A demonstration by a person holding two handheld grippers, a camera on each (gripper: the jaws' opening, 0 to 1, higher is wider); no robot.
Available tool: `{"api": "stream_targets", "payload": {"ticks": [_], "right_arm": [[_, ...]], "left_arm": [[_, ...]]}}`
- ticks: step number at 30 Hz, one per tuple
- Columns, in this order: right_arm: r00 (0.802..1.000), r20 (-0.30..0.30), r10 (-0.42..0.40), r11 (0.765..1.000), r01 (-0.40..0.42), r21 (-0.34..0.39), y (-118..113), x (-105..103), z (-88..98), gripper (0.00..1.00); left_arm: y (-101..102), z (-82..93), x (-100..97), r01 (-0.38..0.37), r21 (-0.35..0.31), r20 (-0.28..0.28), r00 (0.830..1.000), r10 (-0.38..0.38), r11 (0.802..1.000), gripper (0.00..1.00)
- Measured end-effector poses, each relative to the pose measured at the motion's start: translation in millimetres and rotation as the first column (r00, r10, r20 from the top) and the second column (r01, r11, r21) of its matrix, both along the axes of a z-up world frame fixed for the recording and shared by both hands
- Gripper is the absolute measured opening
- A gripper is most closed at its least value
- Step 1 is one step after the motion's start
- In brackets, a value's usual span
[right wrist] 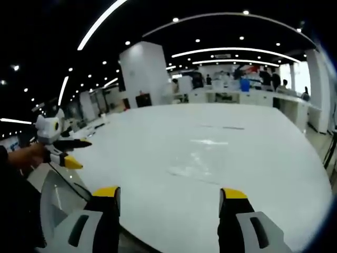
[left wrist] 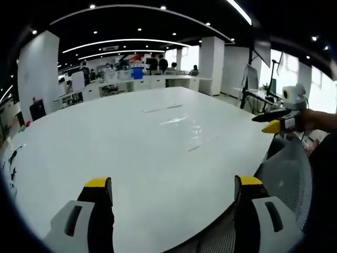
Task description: Open the resealable bag by pulling the two sides of the seal apart until the entire bag opening is separated and visibly accessible.
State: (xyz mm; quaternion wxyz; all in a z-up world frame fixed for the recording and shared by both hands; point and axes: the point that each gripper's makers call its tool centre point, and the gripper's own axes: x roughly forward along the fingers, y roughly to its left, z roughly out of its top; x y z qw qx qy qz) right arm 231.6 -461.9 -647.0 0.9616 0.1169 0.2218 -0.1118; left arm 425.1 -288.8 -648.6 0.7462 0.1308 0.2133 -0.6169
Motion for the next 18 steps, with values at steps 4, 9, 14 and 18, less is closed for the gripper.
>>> {"api": "stream_targets", "payload": {"ticks": [4, 9, 14, 18], "right_arm": [[1.000, -0.006, 0.002, 1.000, -0.002, 0.001, 0.0, -0.7, -0.4, 0.75], [1.000, -0.012, 0.005, 1.000, -0.005, -0.005, -1.2, -2.7, 0.6, 0.75], [1.000, -0.019, 0.002, 1.000, -0.002, -0.003, -2.5, -4.2, -1.6, 0.75], [1.000, -0.025, 0.004, 1.000, -0.004, 0.000, -2.3, -2.7, -4.1, 0.74]], "left_arm": [[-1.1, 0.1, -0.8, 0.006, 0.003, 0.000, 1.000, -0.006, 1.000, 0.94], [-3.2, 0.6, -2.8, 0.013, 0.005, 0.000, 1.000, -0.013, 1.000, 0.94], [-4.0, -1.1, -5.4, 0.026, 0.014, 0.001, 1.000, -0.026, 1.000, 0.94], [-4.7, -4.3, -6.0, 0.030, 0.025, -0.003, 1.000, -0.030, 0.999, 0.94]]}}
